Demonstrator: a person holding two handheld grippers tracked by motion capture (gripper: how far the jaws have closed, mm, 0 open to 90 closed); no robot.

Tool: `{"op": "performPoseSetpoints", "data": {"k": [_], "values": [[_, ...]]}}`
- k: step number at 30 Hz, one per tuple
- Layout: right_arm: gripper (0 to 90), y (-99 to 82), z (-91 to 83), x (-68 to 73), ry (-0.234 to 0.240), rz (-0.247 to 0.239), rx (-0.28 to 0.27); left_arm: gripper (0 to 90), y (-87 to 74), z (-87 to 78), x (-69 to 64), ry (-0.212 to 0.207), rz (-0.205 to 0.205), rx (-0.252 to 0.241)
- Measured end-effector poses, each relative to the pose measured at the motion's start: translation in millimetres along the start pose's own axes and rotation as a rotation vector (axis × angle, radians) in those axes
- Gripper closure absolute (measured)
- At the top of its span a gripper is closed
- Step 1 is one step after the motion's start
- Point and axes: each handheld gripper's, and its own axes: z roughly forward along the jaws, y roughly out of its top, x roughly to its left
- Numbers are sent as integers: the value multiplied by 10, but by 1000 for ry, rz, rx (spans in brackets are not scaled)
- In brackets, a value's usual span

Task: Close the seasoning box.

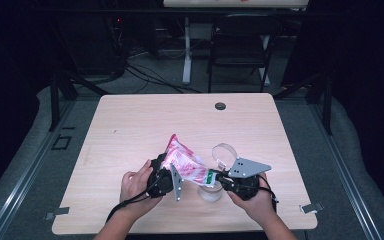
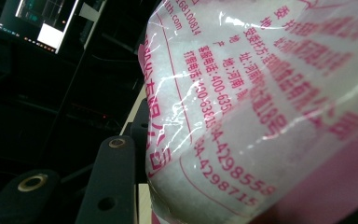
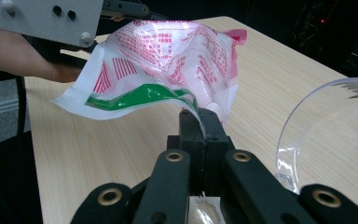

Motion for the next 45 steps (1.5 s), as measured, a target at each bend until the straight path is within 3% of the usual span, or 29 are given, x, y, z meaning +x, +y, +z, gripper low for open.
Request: {"op": "performPoseSetpoints", "data": {"k": [4,8,17,45], "values": [[900,-8,8,13,-1,3,-5,592,-22,-1,-29,16,-8,-11],[900,-36,34,15,5,4,5,592,-35,-14,-41,30,32,3],[900,-48,41,9,1,13,1,592,-22,-23,-51,52,38,3],[900,-122,79,-40,-1,34,22,594,-10,-28,-64,59,55,10]]}}
